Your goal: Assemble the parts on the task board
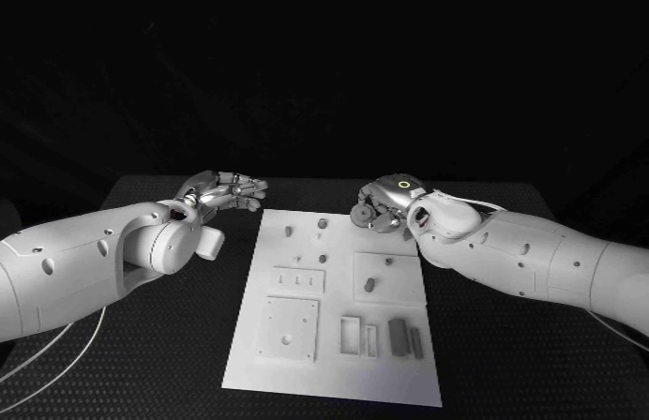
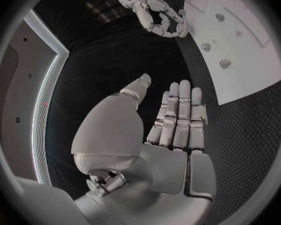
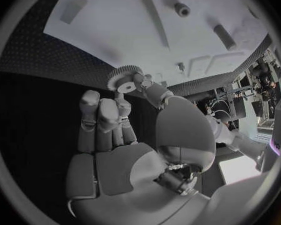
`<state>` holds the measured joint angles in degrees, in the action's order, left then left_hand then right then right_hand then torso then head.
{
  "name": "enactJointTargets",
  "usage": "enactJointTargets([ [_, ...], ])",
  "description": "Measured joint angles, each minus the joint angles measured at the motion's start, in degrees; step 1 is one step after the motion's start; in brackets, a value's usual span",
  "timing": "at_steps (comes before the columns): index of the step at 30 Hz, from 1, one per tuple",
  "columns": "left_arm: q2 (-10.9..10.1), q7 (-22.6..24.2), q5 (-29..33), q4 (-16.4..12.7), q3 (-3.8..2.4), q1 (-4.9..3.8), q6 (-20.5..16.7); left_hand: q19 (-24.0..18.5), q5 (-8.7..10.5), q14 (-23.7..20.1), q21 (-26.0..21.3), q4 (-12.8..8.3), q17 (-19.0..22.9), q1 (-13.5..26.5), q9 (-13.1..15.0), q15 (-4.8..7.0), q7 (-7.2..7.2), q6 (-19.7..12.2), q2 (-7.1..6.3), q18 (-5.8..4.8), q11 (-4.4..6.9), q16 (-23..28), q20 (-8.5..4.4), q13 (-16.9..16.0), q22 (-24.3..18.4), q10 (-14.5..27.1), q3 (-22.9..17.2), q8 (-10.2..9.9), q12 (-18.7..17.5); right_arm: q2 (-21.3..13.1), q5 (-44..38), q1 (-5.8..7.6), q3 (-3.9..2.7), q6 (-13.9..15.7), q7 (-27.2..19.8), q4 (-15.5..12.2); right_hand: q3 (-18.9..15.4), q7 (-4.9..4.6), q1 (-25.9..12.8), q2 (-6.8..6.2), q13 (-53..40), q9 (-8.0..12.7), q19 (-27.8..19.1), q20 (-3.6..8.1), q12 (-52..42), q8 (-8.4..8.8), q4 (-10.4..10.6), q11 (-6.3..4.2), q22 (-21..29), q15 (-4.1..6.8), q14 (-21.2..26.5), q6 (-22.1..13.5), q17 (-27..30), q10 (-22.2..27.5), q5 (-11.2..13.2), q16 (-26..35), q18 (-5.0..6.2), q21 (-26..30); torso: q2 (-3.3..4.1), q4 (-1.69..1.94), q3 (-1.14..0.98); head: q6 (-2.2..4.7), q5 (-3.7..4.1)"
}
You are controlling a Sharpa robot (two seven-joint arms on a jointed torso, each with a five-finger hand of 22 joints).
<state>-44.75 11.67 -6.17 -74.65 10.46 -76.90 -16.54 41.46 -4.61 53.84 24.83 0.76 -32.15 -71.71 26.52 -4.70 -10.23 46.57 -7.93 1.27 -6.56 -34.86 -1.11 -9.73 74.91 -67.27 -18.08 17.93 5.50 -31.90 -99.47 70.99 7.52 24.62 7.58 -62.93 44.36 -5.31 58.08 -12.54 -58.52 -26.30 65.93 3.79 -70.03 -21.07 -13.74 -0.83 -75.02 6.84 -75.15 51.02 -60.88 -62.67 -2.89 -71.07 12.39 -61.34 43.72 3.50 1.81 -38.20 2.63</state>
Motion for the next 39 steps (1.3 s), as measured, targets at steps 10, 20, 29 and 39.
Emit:
enactJointTargets([
  [10,0.2,0.0,0.0,0.0,-0.01,0.00,0.0,0.0,0.00,0.0,0.0,0.0,0.0,0.0,0.0,0.00,0.00,0.0,0.00,0.00,0.00,0.0,0.00,0.0,0.0,0.0,0.0,0.0,-0.2,4.2,-2.6,-0.06,0.16,1.4,2.0,-1.4,0.7,0.22,0.2,-0.22,0.1,-0.1,0.2,0.04,0.0,0.01,0.7,0.00,0.0,-0.10,-0.1,0.2,-0.1,-0.2,0.0,0.0,0.00,0.0,0.03,0.09,-0.02,0.22,-0.35],
  [20,0.6,0.0,0.0,0.3,0.00,0.00,0.0,0.0,0.00,0.0,0.0,0.0,0.0,0.0,0.0,0.00,0.00,0.0,0.00,0.00,0.00,0.0,0.00,0.0,0.0,0.0,0.0,0.0,-0.2,7.1,-4.4,-0.93,0.88,2.0,3.1,-0.5,1.1,0.33,0.3,-0.74,0.1,-0.2,0.4,0.20,0.0,0.01,1.1,-0.02,0.0,0.02,0.0,0.3,-0.1,-0.3,0.0,0.2,-0.01,0.0,0.05,0.18,0.04,0.19,-1.10],
  [29,0.8,0.0,0.0,0.4,0.00,0.00,0.0,0.0,0.00,0.0,0.0,-0.2,0.0,0.2,0.0,0.00,0.00,0.0,0.20,0.00,0.00,0.0,0.00,0.0,0.0,0.0,0.2,0.0,-0.2,8.9,-5.0,-2.07,1.58,1.9,3.4,1.6,1.1,0.33,0.3,-0.74,0.2,-0.2,0.4,0.19,0.0,0.12,1.1,0.01,0.0,0.02,0.0,0.3,-0.1,-0.4,0.0,0.2,-0.01,0.0,0.08,0.18,0.04,0.01,-1.32],
  [39,1.0,0.0,0.0,0.5,-0.01,0.00,0.0,0.0,0.00,0.0,0.0,-0.2,0.0,0.2,0.0,0.00,0.00,0.0,0.20,0.00,0.00,0.0,0.00,0.0,0.0,0.0,0.2,0.0,-0.2,10.0,-5.3,-2.05,1.58,1.8,3.5,2.7,1.3,0.45,0.3,-0.74,0.2,-0.3,0.5,0.10,0.2,0.17,1.3,-0.02,0.0,0.01,0.0,0.5,-0.1,-0.4,0.0,0.2,-0.01,0.0,0.07,0.05,0.00,-0.02,-1.50],
])
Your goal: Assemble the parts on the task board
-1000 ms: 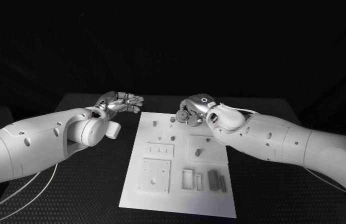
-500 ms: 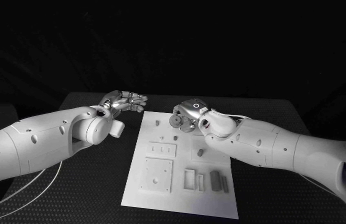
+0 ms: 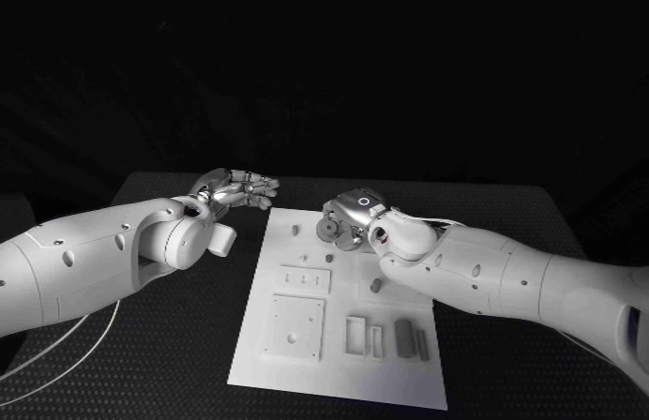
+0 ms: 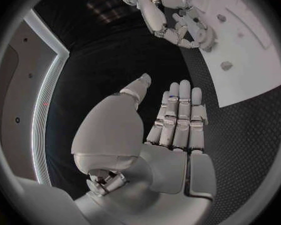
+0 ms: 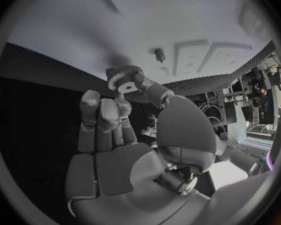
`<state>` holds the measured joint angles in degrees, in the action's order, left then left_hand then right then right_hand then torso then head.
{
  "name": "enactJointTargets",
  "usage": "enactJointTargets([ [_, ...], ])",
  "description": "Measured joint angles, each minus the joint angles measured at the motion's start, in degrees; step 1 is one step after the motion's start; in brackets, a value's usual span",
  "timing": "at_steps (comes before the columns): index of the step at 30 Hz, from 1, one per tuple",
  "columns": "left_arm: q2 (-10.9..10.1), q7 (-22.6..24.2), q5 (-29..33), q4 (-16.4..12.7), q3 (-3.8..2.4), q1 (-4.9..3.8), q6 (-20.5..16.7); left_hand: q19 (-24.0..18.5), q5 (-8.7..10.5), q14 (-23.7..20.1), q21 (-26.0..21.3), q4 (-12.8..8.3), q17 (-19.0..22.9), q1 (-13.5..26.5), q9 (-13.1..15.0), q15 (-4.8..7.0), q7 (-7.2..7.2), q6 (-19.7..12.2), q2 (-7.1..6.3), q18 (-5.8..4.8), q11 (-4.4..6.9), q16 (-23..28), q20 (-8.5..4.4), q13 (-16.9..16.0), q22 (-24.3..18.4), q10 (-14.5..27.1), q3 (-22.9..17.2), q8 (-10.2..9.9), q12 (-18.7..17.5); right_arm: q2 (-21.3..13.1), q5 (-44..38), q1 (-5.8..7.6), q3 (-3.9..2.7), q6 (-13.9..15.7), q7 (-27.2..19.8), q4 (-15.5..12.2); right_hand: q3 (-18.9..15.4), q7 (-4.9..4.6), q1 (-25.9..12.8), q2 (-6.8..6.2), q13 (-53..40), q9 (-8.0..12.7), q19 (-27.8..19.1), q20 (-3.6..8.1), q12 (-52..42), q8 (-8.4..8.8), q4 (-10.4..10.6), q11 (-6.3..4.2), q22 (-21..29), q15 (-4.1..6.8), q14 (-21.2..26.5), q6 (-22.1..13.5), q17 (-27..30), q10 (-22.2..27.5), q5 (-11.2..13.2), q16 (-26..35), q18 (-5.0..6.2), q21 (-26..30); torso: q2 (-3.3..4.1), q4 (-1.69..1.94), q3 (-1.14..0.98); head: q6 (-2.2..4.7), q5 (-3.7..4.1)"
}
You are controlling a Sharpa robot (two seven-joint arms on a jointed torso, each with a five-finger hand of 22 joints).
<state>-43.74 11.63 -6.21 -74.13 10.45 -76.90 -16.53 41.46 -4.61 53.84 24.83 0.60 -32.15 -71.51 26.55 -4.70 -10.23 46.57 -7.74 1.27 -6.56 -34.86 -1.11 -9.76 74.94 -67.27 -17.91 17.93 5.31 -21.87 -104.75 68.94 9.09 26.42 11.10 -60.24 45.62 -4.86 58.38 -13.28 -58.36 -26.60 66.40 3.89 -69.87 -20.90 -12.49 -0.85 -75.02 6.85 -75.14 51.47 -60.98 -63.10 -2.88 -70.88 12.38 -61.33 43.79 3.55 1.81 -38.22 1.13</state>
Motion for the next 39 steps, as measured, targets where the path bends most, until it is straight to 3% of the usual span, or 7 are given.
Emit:
enactJointTargets([
  [14,0.3,0.0,0.0,0.1,0.01,0.00,0.0,0.0,0.00,0.0,0.0,-0.1,0.0,0.0,0.0,0.00,0.00,0.0,0.00,0.00,0.00,0.0,0.00,0.0,0.0,0.0,-0.1,0.0,0.0,1.5,-0.2,-0.46,0.71,-0.2,0.0,1.6,0.0,0.06,0.0,0.00,0.0,0.0,-0.1,-0.09,0.1,0.11,0.0,-0.12,0.0,-0.02,0.0,0.1,0.0,-0.1,0.0,0.0,0.00,0.1,0.01,0.00,-0.13,0.05,-0.38],
  [32,0.3,0.0,0.0,0.1,0.01,-0.01,0.0,0.0,0.00,0.0,0.0,-0.1,0.0,0.2,0.0,0.00,0.00,0.0,-0.23,0.00,0.00,0.0,0.00,0.0,0.0,0.0,-0.1,-0.2,-0.2,2.4,-0.1,-0.54,0.70,-0.8,0.0,2.6,0.0,0.06,0.0,-0.40,0.1,0.0,-0.1,-0.11,0.1,0.17,0.0,-0.22,0.0,-0.13,-0.1,0.1,0.0,-0.1,0.0,0.2,0.00,0.1,0.00,-0.11,-0.10,-0.27,-0.85],
  [39,0.3,0.0,0.0,0.1,0.01,-0.01,0.0,0.0,0.00,0.0,0.0,-0.1,0.0,0.2,0.0,0.00,0.00,0.0,-0.23,0.00,0.00,0.0,0.00,-0.1,0.0,0.0,-0.1,-0.2,-0.2,2.7,0.2,-0.59,0.73,-1.0,-0.1,2.7,0.0,0.07,0.3,-0.70,0.3,0.7,-0.4,0.01,0.3,2.33,0.0,0.02,0.0,-0.40,0.0,0.1,0.0,0.1,0.0,0.6,0.00,0.1,-0.02,-0.10,-0.09,-0.22,-0.90],
])
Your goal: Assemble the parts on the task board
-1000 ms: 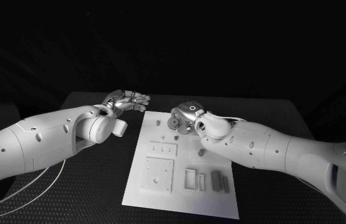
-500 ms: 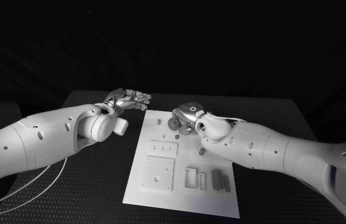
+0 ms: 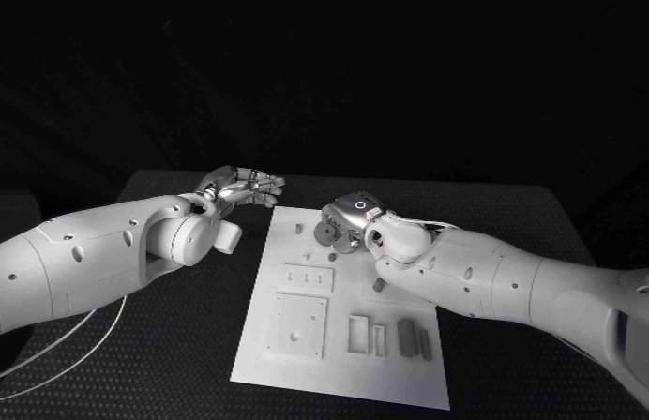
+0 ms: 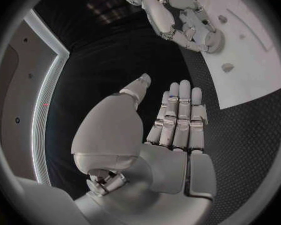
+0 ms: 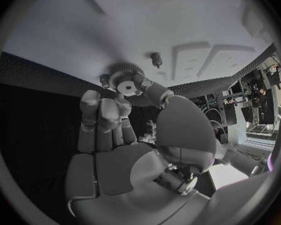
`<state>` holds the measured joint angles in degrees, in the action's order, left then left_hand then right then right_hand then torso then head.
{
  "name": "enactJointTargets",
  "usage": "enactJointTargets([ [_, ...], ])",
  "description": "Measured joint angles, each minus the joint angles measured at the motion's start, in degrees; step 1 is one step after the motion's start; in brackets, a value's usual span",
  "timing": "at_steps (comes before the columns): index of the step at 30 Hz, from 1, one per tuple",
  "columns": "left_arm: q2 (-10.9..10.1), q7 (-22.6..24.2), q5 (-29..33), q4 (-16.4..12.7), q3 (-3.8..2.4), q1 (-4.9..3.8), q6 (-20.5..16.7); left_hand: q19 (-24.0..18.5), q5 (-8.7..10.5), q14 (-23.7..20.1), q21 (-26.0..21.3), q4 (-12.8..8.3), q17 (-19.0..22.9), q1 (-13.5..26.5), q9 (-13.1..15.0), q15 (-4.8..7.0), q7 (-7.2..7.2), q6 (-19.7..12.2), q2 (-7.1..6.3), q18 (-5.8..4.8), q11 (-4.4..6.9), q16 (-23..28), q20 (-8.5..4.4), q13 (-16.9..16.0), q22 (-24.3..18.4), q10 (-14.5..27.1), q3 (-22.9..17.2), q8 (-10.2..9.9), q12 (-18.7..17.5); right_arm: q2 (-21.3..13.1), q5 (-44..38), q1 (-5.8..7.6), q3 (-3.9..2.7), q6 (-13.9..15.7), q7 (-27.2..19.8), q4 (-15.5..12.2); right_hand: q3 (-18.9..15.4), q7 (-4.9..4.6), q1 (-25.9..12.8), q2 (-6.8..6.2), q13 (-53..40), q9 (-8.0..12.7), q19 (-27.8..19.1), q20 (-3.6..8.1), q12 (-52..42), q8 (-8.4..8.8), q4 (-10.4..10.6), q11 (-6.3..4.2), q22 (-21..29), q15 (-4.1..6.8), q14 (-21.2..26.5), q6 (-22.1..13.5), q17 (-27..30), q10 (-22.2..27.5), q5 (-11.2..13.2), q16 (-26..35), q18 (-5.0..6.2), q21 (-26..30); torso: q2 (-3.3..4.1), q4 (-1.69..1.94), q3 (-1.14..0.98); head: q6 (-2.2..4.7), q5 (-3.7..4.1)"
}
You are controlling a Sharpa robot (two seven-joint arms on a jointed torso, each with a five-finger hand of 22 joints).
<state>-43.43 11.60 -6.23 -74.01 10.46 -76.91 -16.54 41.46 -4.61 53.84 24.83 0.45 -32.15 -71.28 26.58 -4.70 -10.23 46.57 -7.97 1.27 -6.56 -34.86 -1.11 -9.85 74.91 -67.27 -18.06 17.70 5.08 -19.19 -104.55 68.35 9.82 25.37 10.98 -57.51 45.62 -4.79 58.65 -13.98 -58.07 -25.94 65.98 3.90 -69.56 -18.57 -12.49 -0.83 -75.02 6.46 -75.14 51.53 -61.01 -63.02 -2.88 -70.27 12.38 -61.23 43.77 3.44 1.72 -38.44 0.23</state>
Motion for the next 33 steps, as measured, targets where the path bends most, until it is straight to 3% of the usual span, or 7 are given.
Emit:
enactJointTargets([
  [3,0.0,0.0,0.0,0.0,0.00,0.00,0.0,0.0,0.00,0.0,0.0,0.0,0.0,0.0,0.0,0.00,0.00,0.0,0.00,-0.01,0.00,0.0,0.00,0.0,0.0,0.0,0.0,0.0,0.0,0.0,0.3,-0.01,0.01,-0.1,0.0,0.0,-0.1,-0.10,0.1,-0.13,0.1,0.4,0.0,0.00,0.0,0.69,-0.1,0.35,0.0,-0.45,-0.2,-0.1,0.0,-0.1,0.0,0.0,0.00,0.0,0.00,0.00,0.01,0.00,0.00],
  [8,0.0,0.0,0.0,0.0,0.00,0.00,0.0,0.0,0.00,0.0,0.0,0.0,0.0,0.0,0.0,0.00,0.00,0.0,0.00,0.00,0.00,0.0,0.00,0.0,0.0,0.0,0.0,0.0,0.0,-0.1,0.9,-0.01,0.01,-0.3,0.0,0.1,-0.3,-2.00,0.5,-0.50,0.1,1.1,-0.1,-0.10,0.0,2.71,-0.8,0.78,0.1,-0.50,-0.1,-2.2,-0.1,0.3,0.0,0.3,0.00,0.0,-0.01,-0.02,0.01,-0.06,0.04],
  [12,0.0,0.0,0.0,0.0,0.00,0.00,0.0,0.0,0.00,0.0,0.0,0.0,0.0,0.0,0.0,0.00,0.00,0.0,0.00,0.00,0.00,0.0,0.00,0.0,0.0,0.0,0.0,0.0,0.0,-0.2,1.2,-0.01,0.01,-0.3,-0.1,0.1,-0.3,-2.10,0.7,-0.72,0.2,1.1,-0.2,-0.20,0.2,3.16,-0.8,1.36,0.1,-0.56,-0.1,-3.8,-0.2,0.9,0.0,0.3,-0.03,0.0,0.00,-0.06,-0.01,-0.11,-0.04],
  [24,0.0,0.0,0.0,0.1,0.00,0.00,0.0,0.0,0.00,0.0,0.0,-0.1,0.0,0.0,0.0,0.00,0.00,0.0,0.00,0.00,0.00,0.0,0.00,0.0,0.0,0.0,-0.2,0.0,0.0,-0.7,3.1,-0.01,0.01,-0.6,-0.5,-0.1,-0.3,-2.04,0.7,-0.72,0.2,1.1,-0.2,-0.21,0.2,3.16,-0.8,1.37,0.1,-0.56,-0.1,-3.9,-0.2,0.9,0.0,0.5,-0.04,0.0,-0.02,-0.05,-0.08,-0.16,-0.06],
  [28,-0.1,0.0,0.0,0.1,0.00,0.00,0.0,0.0,0.00,0.0,0.0,-0.1,0.0,0.0,0.0,0.00,0.00,0.0,0.00,0.00,0.00,0.0,0.00,0.0,0.0,0.0,-0.1,0.0,0.0,-0.8,4.6,0.00,0.01,-1.8,-1.2,0.0,0.0,-2.07,1.5,0.05,0.2,0.9,-0.2,-0.22,0.2,2.82,-1.1,1.36,0.2,-0.56,-0.1,-3.9,-0.3,0.9,0.0,0.5,-0.04,0.0,-0.02,-0.09,-0.08,-0.15,-0.13],
  [33,-0.1,-0.1,0.0,0.1,0.00,0.00,0.0,0.0,0.00,0.0,0.0,-0.1,0.0,0.0,0.0,0.00,0.00,0.0,0.00,0.00,0.00,0.0,0.00,0.0,0.0,0.0,-0.1,0.0,0.0,-0.9,5.8,0.04,0.00,-3.0,-1.8,0.1,4.3,-1.87,2.2,3.32,0.2,0.9,-0.5,-0.52,0.2,2.83,-2.6,1.33,0.2,-0.56,-0.1,-3.6,-0.6,0.9,-15.9,0.9,-0.04,0.0,-0.02,-0.09,-0.12,-0.24,-0.15],
])
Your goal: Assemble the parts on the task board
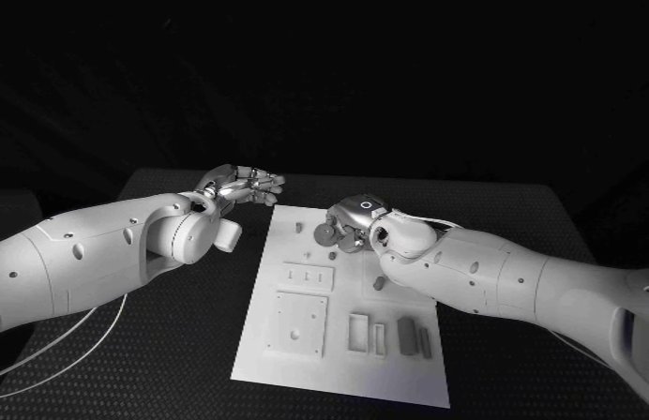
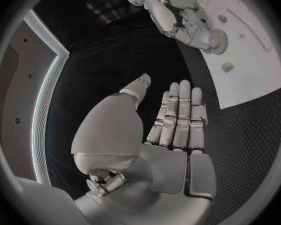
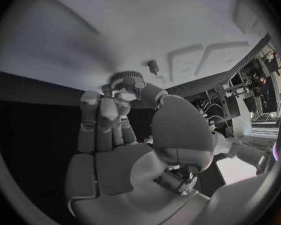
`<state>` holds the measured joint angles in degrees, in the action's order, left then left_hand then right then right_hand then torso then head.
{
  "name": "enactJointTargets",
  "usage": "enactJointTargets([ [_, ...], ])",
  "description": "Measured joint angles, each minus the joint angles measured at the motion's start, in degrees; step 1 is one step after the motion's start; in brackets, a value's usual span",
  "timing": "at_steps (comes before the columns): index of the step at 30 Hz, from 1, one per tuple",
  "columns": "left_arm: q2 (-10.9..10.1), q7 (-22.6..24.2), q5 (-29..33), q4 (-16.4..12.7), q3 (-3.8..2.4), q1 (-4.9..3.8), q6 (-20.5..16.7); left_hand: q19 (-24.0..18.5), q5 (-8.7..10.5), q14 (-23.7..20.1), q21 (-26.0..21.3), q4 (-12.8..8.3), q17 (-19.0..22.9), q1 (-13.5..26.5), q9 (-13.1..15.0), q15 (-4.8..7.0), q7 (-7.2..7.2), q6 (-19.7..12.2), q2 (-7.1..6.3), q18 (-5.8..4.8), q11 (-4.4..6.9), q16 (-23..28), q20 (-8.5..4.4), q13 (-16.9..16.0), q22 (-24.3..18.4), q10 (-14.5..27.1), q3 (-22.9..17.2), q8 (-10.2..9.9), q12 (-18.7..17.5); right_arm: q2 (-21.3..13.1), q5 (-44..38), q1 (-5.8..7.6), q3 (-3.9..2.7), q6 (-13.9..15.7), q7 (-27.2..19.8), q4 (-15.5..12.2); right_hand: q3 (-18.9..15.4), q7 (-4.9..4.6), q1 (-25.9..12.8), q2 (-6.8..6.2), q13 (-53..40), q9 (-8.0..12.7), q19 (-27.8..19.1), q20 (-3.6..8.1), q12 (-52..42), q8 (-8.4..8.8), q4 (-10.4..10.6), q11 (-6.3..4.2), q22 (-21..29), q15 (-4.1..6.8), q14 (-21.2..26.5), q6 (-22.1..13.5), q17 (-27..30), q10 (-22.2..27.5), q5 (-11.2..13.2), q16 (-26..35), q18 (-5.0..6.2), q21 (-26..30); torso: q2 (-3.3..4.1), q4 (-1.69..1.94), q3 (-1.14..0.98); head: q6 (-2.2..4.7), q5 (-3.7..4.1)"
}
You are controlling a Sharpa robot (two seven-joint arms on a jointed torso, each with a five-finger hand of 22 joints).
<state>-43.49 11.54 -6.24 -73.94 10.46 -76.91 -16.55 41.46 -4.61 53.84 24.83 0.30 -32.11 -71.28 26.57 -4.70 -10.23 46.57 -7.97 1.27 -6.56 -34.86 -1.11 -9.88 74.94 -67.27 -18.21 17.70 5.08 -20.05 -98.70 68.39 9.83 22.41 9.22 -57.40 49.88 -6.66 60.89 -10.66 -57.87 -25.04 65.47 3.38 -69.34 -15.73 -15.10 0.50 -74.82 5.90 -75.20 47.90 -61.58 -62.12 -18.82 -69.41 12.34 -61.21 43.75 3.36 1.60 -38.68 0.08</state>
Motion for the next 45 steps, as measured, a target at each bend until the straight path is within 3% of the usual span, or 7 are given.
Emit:
enactJointTargets([
  [3,0.0,0.0,0.0,0.0,0.00,0.00,0.0,0.0,0.00,0.0,0.0,0.0,0.0,0.0,0.0,0.00,0.00,0.0,0.00,0.00,0.00,0.0,0.00,0.0,0.0,0.0,0.0,0.0,0.0,0.0,0.4,0.05,-0.04,-0.3,-0.2,0.1,2.1,0.08,-0.7,0.90,0.0,0.0,0.0,0.00,0.0,0.00,-0.1,-0.23,-0.1,0.00,0.0,0.1,-0.1,0.2,-3.2,0.0,0.00,0.0,-0.01,0.01,0.01,-0.03,0.00],
  [12,-0.1,0.0,0.0,0.0,0.00,0.00,0.0,0.0,0.00,0.0,0.0,0.0,0.0,0.0,0.0,0.00,0.00,0.0,0.00,0.00,0.00,0.0,0.00,0.0,0.0,0.0,0.0,0.0,0.0,-0.6,1.3,-0.04,0.01,-0.5,-0.3,0.1,8.0,0.27,-3.6,3.81,0.0,0.2,-0.2,-0.20,-0.3,-0.01,-0.5,-0.61,-0.1,0.21,-0.2,0.3,-0.6,0.6,-3.3,0.0,0.01,0.0,-0.01,0.03,0.04,-0.18,0.05],
  [20,-0.2,0.0,0.0,0.1,0.00,0.00,0.0,0.0,0.00,0.0,0.0,0.0,0.0,0.0,0.0,0.00,0.00,0.0,0.00,0.00,0.00,0.0,0.00,0.0,0.0,0.0,0.0,0.0,-0.2,-3.6,2.7,0.11,-0.18,2.6,-1.2,-2.6,8.6,0.31,-4.5,3.11,0.0,0.2,-0.2,-0.20,-0.3,-0.22,-0.9,-0.61,-0.1,0.21,-0.2,0.3,-0.7,0.6,-2.9,0.0,0.02,-0.2,-0.02,-0.02,0.04,0.06,0.07],
  [23,-0.4,0.0,0.0,0.2,0.00,0.00,0.0,0.0,0.00,0.0,0.0,0.0,0.0,0.0,0.0,0.00,0.00,0.0,0.00,0.00,0.00,0.0,0.00,0.0,0.0,0.0,0.0,0.0,-0.2,-5.7,4.4,0.30,-1.61,4.4,-2.4,-4.7,8.5,0.31,-4.9,2.28,0.1,0.2,0.3,-0.18,-0.5,-0.22,-1.0,-0.62,-0.1,0.20,-0.2,0.2,-0.7,0.6,-3.0,0.0,0.01,-0.4,-0.03,-0.08,0.03,0.25,0.16],
  [25,-0.6,0.0,0.0,0.2,0.00,0.00,0.0,0.0,0.00,0.0,0.0,0.0,0.0,0.0,0.0,0.00,0.00,0.0,0.00,0.00,0.00,0.0,0.00,0.0,0.0,0.0,0.0,0.0,-0.2,-7.4,5.9,0.56,-2.80,5.4,-3.5,-6.0,6.5,0.31,-4.9,1.10,0.1,0.2,0.6,0.10,-0.7,-0.22,-1.1,-0.50,-0.1,0.08,-0.3,0.2,-0.8,0.4,-1.6,0.0,0.02,-0.4,-0.05,-0.13,0.01,0.36,0.23],
  [32,-1.3,0.0,0.0,0.2,0.00,-0.01,0.0,0.0,0.00,0.0,0.0,-0.2,0.0,0.0,0.0,0.00,0.00,0.0,0.00,0.00,0.00,0.0,0.00,0.0,0.0,0.0,-0.1,0.0,-0.2,-15.4,14.3,2.65,-5.05,5.8,-9.0,-10.0,-3.3,0.00,-5.1,-1.18,0.1,-0.1,0.9,0.22,-0.8,-0.88,-1.5,-0.06,-0.1,-0.52,-0.5,0.0,-1.1,0.5,11.8,0.3,0.01,-0.4,-0.09,-0.47,-0.18,0.94,0.62],
  [45,-1.4,0.0,-0.1,0.3,0.00,0.00,0.0,0.0,0.00,0.0,0.0,-0.5,0.0,0.2,0.1,0.00,-0.20,0.2,-0.23,0.00,0.01,0.0,0.00,-0.4,0.0,-1.0,-0.2,0.0,-0.2,-21.3,28.2,2.81,-5.16,1.3,-17.5,-5.3,-17.7,-0.08,-4.4,-0.90,0.0,-0.2,-2.5,-0.42,-1.1,-1.22,-1.7,0.30,-0.1,-1.40,1.0,-0.1,-1.7,2.2,13.0,1.0,-0.08,0.0,-0.52,-2.24,-1.08,1.53,1.72],
])
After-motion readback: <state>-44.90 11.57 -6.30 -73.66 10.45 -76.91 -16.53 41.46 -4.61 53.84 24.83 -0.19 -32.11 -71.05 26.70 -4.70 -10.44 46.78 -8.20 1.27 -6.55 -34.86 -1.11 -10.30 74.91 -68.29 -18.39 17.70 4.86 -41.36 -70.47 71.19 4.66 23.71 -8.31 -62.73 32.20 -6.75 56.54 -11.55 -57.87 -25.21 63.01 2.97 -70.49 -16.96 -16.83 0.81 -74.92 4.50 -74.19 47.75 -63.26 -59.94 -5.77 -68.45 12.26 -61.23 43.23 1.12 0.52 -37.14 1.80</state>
